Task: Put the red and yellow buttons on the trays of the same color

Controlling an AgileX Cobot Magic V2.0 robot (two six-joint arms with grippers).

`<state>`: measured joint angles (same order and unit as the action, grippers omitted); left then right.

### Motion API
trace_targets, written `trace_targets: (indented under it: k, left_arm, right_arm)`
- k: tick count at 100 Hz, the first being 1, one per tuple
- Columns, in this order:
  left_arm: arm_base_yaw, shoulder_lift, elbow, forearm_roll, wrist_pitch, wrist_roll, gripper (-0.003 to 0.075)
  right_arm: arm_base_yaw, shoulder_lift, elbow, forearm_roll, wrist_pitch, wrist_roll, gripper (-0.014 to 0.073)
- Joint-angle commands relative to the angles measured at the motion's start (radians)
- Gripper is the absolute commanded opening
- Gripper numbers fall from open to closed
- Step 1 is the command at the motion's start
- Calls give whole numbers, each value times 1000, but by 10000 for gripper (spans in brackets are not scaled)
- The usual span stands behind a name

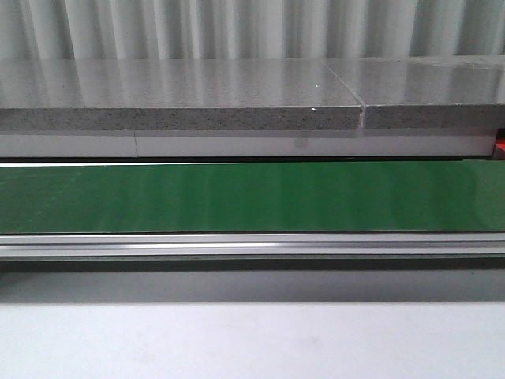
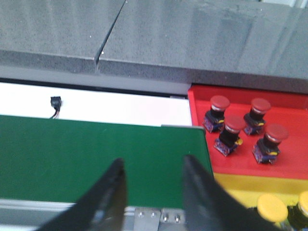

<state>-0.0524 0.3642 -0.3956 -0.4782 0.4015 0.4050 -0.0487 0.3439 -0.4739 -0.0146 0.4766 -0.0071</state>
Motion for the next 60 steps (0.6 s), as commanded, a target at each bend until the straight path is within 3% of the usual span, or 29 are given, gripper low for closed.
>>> trace_targets:
  k: [1,10,60]
  left_arm:
    - [-11,4,-28,-22,-72,-1,-20]
    - [-11,4,-28,-22,-72,-1,-20]
    - [-11,4,-28,-22,-72,-1,-20]
  right_arm:
    - [-1,-15,-20,-9,-37,-8,87]
    - [-1,-15,-20,-9,-36,-8,-73]
    - [-1,-15,-20,-9,-35,-8,-67]
